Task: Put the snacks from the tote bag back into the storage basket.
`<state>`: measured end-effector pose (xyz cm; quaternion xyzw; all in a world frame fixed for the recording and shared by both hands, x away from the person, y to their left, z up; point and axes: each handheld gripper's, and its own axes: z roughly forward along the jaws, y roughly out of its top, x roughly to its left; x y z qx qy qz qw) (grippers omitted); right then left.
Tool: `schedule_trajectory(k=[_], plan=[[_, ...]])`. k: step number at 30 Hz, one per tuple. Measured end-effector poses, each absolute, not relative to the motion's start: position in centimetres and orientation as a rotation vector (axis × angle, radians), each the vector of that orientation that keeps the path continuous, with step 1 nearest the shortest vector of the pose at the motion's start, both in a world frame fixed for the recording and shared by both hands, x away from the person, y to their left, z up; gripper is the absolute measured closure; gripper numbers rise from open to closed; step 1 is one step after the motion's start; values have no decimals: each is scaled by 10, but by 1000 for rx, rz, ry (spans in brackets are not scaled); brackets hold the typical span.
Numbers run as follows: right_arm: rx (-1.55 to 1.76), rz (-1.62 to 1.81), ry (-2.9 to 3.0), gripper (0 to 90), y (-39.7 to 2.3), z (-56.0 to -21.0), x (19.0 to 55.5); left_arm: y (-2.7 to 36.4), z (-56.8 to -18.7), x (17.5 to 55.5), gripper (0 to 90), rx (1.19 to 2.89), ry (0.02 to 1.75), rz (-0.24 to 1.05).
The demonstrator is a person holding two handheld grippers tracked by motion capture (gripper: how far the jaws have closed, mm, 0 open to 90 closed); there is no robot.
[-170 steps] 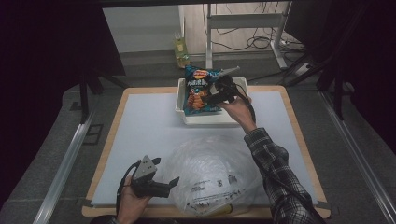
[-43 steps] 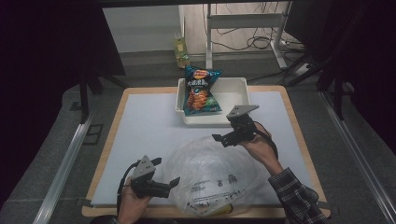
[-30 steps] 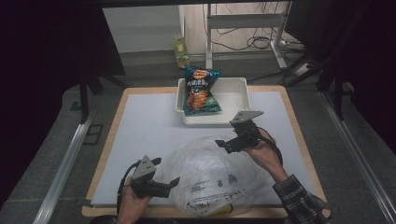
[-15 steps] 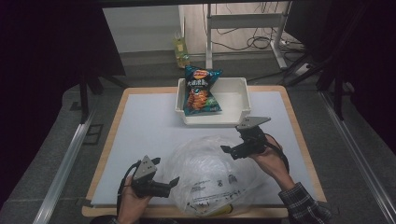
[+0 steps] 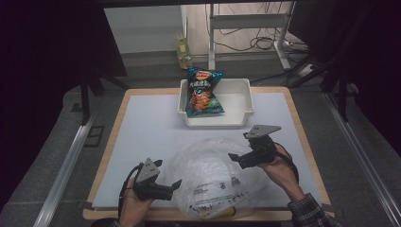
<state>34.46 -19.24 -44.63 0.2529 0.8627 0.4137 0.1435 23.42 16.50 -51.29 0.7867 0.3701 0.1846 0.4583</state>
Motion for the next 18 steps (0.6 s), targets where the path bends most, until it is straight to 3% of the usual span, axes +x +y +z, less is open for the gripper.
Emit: schedule_trajectory(k=[18], plan=[[771, 1192, 2467, 30, -214, -453, 321, 163, -511, 233, 7, 1955, 907, 441]])
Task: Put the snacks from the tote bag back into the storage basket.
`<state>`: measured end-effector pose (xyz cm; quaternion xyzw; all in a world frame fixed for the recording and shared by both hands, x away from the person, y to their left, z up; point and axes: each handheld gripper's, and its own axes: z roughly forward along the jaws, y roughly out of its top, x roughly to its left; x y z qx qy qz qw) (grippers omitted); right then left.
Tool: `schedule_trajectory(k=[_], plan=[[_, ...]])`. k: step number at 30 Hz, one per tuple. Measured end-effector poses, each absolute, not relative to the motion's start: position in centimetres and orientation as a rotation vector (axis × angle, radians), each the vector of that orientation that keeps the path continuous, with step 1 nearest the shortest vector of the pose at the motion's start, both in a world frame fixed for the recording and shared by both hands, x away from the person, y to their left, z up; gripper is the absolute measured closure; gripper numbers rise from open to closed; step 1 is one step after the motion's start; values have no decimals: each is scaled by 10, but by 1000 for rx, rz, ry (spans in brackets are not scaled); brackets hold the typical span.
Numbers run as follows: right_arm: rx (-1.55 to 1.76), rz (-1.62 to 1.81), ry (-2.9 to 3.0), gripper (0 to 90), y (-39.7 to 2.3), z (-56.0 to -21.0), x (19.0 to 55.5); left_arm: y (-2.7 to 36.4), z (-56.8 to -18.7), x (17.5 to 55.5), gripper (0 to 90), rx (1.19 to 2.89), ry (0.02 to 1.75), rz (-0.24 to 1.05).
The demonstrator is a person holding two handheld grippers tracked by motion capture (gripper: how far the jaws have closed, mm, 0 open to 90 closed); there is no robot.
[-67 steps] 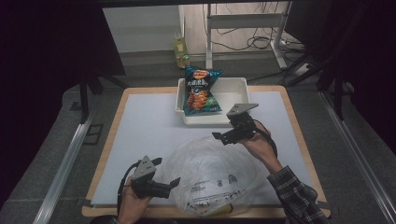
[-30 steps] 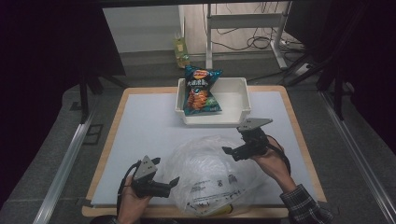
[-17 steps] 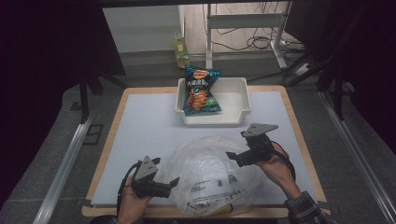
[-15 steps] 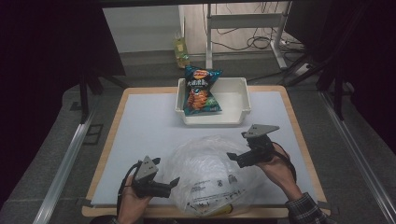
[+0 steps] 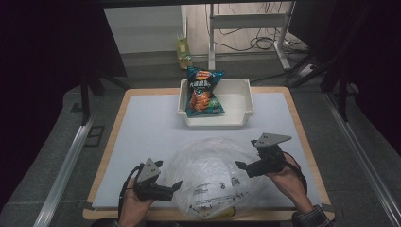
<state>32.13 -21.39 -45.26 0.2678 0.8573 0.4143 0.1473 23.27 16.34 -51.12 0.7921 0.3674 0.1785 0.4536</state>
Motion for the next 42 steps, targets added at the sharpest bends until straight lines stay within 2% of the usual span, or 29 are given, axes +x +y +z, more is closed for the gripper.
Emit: schedule_trajectory(k=[42], plan=[[806, 1117, 2419, 18, -249, -472, 267, 165, -514, 234, 10, 1978, 896, 427]])
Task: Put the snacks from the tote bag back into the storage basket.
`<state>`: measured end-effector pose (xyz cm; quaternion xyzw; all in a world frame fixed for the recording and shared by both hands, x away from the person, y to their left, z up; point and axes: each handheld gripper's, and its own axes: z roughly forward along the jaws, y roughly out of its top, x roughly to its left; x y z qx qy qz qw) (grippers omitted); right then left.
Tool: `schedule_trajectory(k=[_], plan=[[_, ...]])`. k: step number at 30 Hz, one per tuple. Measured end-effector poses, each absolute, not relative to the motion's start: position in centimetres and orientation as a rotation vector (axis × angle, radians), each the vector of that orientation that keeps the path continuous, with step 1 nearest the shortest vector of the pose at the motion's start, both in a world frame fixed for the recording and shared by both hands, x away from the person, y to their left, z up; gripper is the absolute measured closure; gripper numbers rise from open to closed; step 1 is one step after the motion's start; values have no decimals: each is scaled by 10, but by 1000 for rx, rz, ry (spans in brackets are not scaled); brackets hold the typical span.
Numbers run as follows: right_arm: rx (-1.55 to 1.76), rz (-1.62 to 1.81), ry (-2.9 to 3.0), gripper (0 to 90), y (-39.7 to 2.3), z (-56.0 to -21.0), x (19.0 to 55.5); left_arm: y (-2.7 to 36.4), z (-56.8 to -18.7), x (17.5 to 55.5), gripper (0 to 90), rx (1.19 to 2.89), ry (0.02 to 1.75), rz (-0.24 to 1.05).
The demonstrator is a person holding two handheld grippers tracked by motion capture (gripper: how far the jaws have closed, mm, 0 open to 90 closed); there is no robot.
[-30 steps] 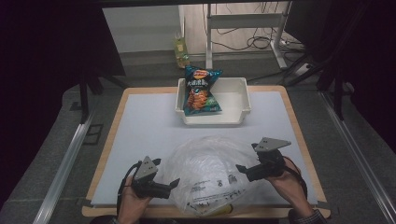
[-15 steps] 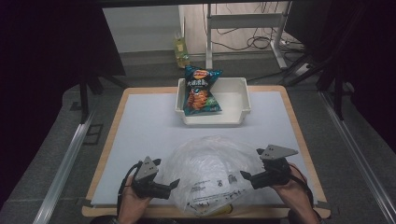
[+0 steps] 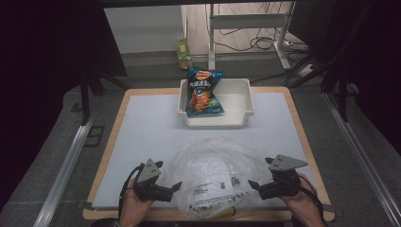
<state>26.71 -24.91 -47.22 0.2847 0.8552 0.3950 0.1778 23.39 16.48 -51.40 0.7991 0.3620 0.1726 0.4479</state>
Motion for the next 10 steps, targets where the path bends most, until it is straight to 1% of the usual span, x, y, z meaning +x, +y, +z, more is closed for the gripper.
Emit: schedule_trajectory(k=[10], plan=[[866, 1074, 2439, 18, -262, -487, 267, 163, -515, 235, 10, 1985, 903, 417]])
